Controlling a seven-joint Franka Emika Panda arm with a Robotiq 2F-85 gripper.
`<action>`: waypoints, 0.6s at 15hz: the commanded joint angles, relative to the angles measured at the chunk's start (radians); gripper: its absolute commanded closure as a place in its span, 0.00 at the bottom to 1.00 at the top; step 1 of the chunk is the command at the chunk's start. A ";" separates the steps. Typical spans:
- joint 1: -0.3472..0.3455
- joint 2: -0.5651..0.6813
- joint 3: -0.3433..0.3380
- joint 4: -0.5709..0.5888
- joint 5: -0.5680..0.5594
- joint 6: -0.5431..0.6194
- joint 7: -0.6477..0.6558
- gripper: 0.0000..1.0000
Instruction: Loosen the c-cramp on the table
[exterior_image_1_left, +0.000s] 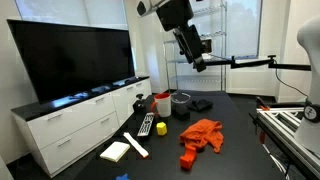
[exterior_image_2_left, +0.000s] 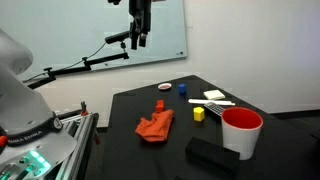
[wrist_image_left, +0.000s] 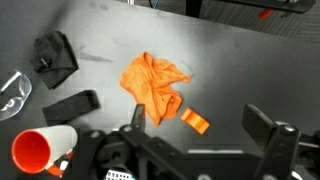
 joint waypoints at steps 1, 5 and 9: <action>0.021 -0.006 -0.019 0.021 -0.004 -0.001 0.004 0.00; 0.021 -0.029 -0.018 0.032 -0.004 -0.005 0.004 0.00; 0.006 -0.026 -0.053 0.083 0.053 0.034 0.004 0.00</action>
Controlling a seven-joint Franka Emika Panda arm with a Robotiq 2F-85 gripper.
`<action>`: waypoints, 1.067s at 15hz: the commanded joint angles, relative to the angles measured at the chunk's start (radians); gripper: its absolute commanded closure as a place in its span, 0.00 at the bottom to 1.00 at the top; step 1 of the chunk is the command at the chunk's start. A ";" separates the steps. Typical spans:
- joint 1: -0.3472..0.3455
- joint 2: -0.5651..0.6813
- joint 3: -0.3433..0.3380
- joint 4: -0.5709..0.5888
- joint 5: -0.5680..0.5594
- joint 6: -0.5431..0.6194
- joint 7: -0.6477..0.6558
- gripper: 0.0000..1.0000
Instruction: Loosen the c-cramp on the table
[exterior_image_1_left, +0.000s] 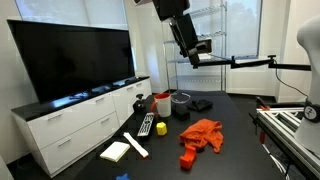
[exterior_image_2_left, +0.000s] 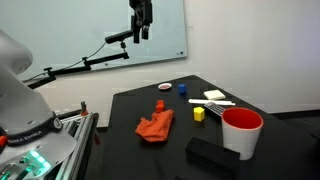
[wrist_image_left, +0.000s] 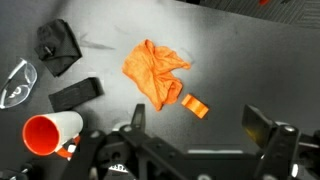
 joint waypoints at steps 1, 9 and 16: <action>-0.009 0.018 -0.066 0.104 0.079 0.029 0.012 0.00; -0.176 0.331 -0.301 0.614 0.285 0.022 0.013 0.00; -0.235 0.505 -0.313 0.720 0.381 0.122 0.093 0.00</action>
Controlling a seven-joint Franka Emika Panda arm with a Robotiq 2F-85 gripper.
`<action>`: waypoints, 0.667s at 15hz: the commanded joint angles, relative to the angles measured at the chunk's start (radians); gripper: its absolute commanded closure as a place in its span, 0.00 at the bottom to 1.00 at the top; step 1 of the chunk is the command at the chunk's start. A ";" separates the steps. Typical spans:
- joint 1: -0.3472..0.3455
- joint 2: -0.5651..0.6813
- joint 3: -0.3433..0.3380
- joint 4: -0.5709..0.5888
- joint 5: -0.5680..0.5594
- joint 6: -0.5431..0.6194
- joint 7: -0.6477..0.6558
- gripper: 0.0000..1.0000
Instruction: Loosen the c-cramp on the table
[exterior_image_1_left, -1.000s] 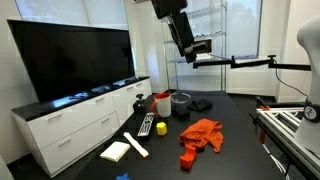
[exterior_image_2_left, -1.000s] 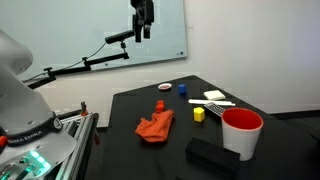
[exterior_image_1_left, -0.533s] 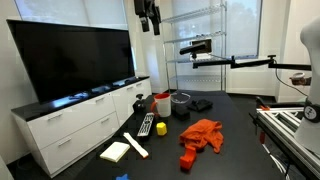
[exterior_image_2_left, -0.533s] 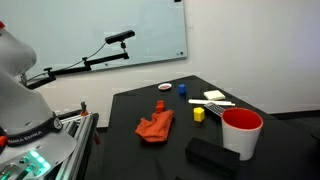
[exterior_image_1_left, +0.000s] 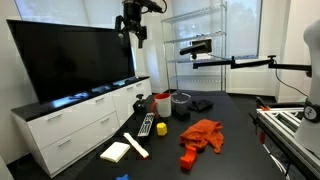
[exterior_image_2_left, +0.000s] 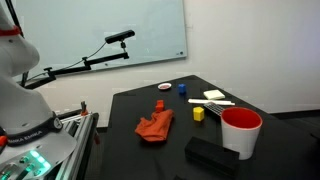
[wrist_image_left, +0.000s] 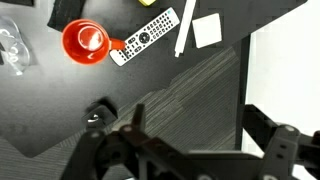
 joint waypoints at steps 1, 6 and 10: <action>-0.002 -0.058 0.018 -0.062 -0.019 0.037 -0.060 0.00; 0.057 -0.072 0.038 -0.194 -0.207 0.206 -0.044 0.00; 0.053 -0.021 0.039 -0.223 -0.244 0.344 -0.057 0.00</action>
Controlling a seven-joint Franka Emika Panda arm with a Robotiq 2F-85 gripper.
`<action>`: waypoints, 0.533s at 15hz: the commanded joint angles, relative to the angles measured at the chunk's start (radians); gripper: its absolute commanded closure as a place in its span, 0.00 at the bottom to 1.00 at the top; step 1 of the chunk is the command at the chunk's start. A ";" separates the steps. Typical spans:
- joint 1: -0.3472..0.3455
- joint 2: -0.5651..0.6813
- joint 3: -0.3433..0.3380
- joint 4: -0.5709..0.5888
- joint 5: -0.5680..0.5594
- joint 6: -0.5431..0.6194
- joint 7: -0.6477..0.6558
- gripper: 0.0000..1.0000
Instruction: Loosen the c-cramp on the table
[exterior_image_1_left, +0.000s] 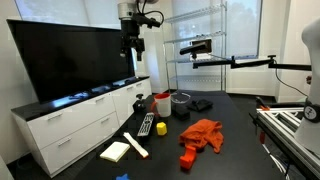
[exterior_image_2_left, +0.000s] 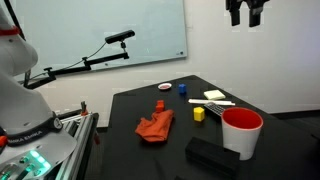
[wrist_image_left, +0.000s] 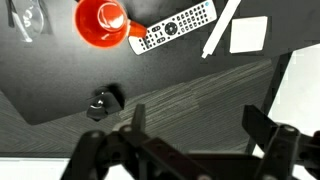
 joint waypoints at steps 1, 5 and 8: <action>-0.013 0.020 -0.006 -0.004 -0.023 0.099 -0.002 0.00; -0.048 0.113 -0.021 0.070 0.009 0.097 0.018 0.00; -0.083 0.186 -0.031 0.147 0.036 0.064 0.030 0.00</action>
